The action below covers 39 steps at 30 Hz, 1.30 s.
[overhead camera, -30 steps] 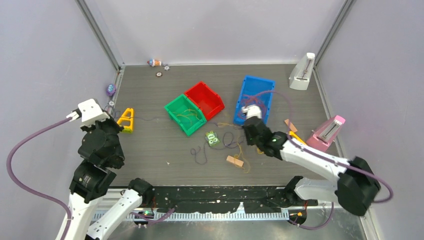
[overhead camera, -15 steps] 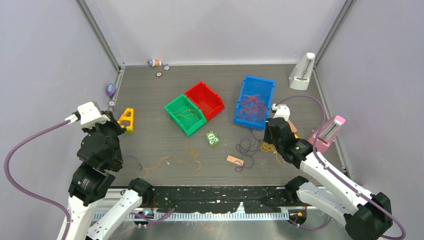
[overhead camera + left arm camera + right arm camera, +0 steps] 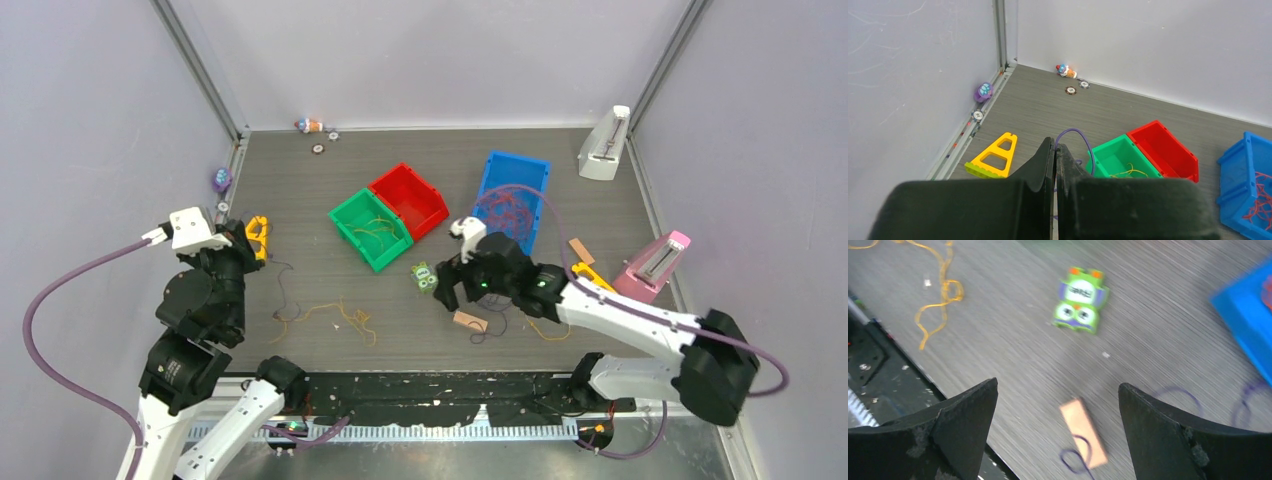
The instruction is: Untangle the cables
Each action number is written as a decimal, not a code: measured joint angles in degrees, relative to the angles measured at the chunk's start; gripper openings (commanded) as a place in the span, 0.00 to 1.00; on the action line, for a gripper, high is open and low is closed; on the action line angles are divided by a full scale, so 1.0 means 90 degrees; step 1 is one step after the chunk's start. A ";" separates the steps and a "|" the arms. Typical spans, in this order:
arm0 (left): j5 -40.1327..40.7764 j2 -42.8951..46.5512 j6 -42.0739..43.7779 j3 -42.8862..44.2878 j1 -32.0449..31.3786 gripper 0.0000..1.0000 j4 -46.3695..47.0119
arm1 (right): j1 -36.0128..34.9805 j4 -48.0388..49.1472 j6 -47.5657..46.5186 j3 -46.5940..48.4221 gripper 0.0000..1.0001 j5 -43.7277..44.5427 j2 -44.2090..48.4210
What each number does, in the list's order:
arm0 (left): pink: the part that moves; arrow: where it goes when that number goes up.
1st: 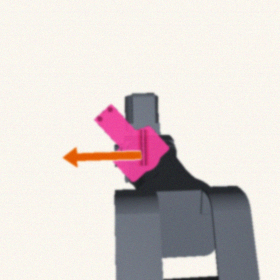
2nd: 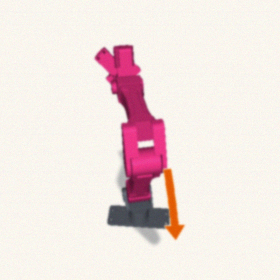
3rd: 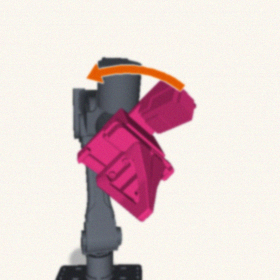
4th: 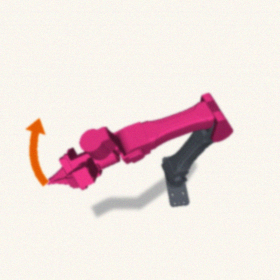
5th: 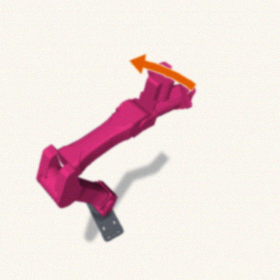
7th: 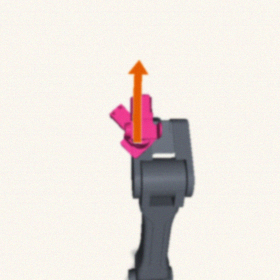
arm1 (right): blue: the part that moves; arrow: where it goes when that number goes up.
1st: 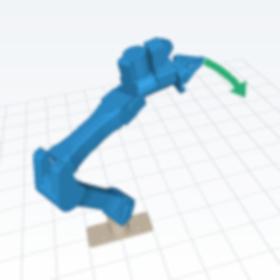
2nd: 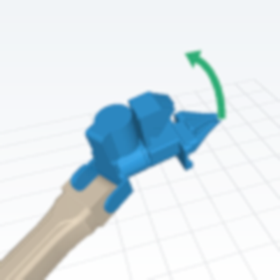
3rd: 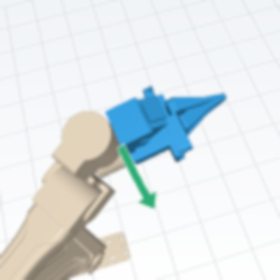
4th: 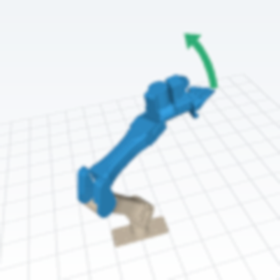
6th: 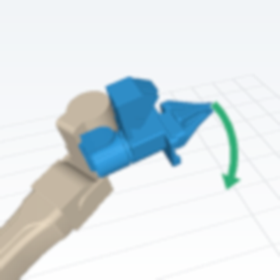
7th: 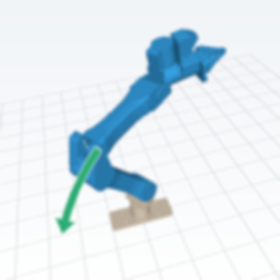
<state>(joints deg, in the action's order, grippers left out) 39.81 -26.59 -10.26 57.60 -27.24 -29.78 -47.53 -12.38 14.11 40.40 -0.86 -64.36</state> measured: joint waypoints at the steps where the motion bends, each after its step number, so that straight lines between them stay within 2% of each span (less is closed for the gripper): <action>1: -0.0007 0.0005 0.0000 0.0000 0.0000 0.00 0.0002 | -0.0170 0.0134 0.0005 0.0131 0.95 -0.0053 -0.0226; 7: -0.0155 0.0107 0.0005 -0.0005 0.0000 0.00 0.0036 | -0.1401 0.0840 0.0172 0.1382 0.95 -0.0126 -0.2113; 13: -0.0245 0.0165 0.0002 -0.0058 0.0000 0.00 0.0044 | -0.2123 0.0993 0.0352 0.2742 0.95 0.0160 -0.3847; 21: -0.0260 0.0245 0.0051 -0.0148 0.0000 0.00 0.0046 | -0.2749 0.0270 0.0381 0.4522 0.98 0.1421 -0.5442; 26: -0.0192 0.0267 0.0085 -0.0168 0.0000 0.00 0.0070 | -0.3036 -0.0211 0.0355 0.4949 0.98 0.2217 -0.6069; 28: -0.0160 0.0267 0.0121 -0.0168 0.0000 0.00 0.0080 | -0.3099 -0.0345 0.0355 0.4952 0.81 0.2319 -0.6215; 29: -0.0146 0.0267 0.0141 -0.0168 0.0000 0.00 0.0085 | -0.3123 -0.0413 0.0340 0.4952 0.64 0.2341 -0.6283; 30: -0.0138 0.0267 0.0153 -0.0168 0.0000 0.00 0.0087 | -0.3143 -0.0396 0.0379 0.4945 0.55 0.2358 -0.6314; 31: -0.0131 0.0267 0.0165 -0.0168 0.0000 0.00 0.0090 | -0.3155 -0.0408 0.0333 0.4945 0.32 0.2378 -0.6314; 33: -0.0090 0.0267 0.0189 -0.0168 0.0000 0.00 0.0092 | -0.3164 -0.0379 0.0345 0.4891 0.09 0.2429 -0.6312; 35: -0.0044 0.0267 0.0211 -0.0175 0.0000 0.00 0.0102 | -0.3167 -0.0206 0.0415 0.4646 0.06 0.2591 -0.6205; 39: 0.0236 0.0257 0.0270 -0.0185 0.0000 0.00 0.0141 | -0.3116 -0.0107 0.0542 0.3628 0.05 0.2977 -0.5503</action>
<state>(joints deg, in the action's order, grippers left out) 41.93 -24.27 -7.84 55.94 -27.24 -28.51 -75.57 -13.34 18.98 73.06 25.93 -113.89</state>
